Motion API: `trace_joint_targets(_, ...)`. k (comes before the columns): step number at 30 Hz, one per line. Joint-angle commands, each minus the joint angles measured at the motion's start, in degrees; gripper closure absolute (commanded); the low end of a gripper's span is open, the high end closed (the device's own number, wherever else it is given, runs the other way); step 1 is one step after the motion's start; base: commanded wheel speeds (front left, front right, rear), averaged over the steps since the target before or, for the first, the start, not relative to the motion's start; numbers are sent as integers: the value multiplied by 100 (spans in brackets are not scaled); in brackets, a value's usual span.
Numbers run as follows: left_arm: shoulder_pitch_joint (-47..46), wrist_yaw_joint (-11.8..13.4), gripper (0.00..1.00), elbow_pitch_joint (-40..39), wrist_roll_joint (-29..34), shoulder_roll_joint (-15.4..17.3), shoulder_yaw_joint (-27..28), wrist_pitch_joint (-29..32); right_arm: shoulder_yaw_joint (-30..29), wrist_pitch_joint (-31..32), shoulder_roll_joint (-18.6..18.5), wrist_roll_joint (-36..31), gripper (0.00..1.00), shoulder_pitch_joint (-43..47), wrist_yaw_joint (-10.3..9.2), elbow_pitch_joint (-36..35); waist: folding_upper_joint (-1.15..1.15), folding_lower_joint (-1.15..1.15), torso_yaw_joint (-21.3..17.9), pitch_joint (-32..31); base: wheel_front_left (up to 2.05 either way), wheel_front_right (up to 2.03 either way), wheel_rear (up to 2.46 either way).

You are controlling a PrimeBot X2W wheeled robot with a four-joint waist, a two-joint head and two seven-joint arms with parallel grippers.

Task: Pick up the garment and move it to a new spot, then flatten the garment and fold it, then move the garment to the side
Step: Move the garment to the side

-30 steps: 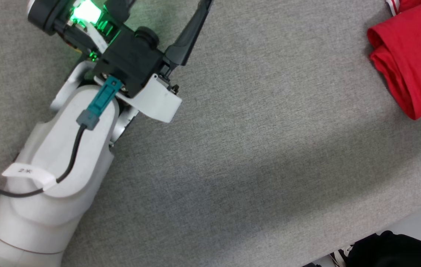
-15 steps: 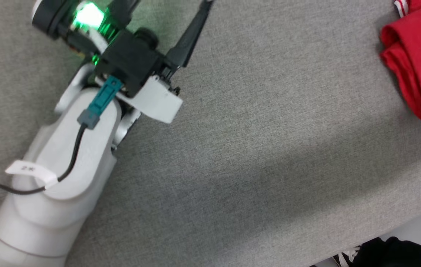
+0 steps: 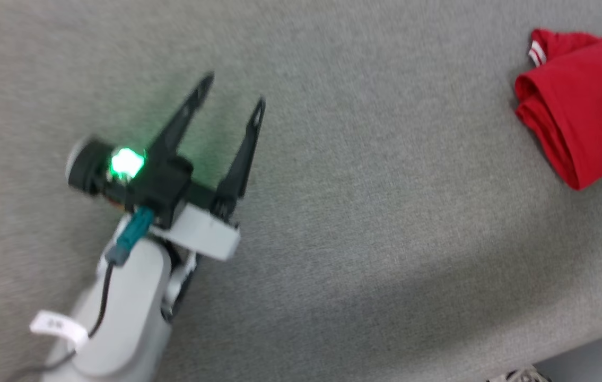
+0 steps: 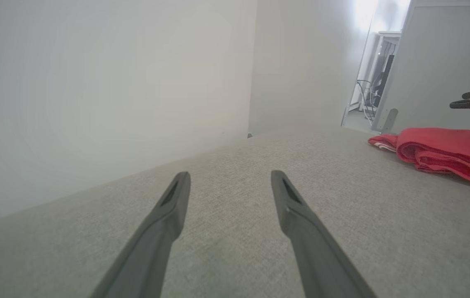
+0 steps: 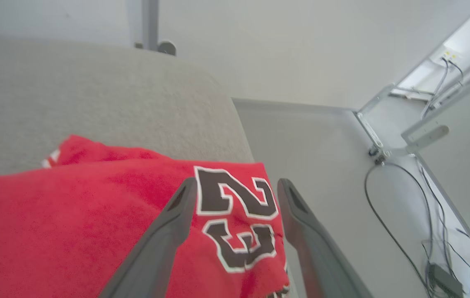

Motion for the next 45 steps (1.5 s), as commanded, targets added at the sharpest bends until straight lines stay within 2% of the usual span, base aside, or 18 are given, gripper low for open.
trace_joint_targets(1,313,48,0,-23,-69,-113,118,2,-196,-27,-53,-175,0,152,-11,-220,0,0,433,-678,0,0,0)
trace_joint_targets(5,952,70,0,-80,-123,-351,413,3,-844,-30,74,-609,0,663,-11,-798,0,0,732,-1072,0,0,0)
trace_joint_targets(12,2002,-19,0,-119,-134,-771,1058,3,-1858,-31,596,-1450,0,1868,-11,-1678,0,0,1217,-1658,0,0,0)
trace_joint_targets(21,2871,-244,0,75,3,-1111,1673,3,-2584,-32,1245,-2093,0,3157,-11,-2721,0,0,1772,-2375,0,0,0)
trace_joint_targets(29,3319,-348,0,39,21,-1240,2026,3,-3244,-32,1611,-2592,0,4282,-11,-3512,0,0,2058,-2927,0,0,0)
trace_joint_targets(40,3699,-387,0,-185,34,-1305,2095,3,-3678,-32,2015,-3002,0,5189,-11,-4270,0,0,2199,-3254,0,0,0)
trace_joint_targets(45,3888,-389,0,-326,-23,-1233,2084,3,-3798,-32,2129,-3127,0,5414,-11,-4550,0,0,2187,-3345,0,0,0)
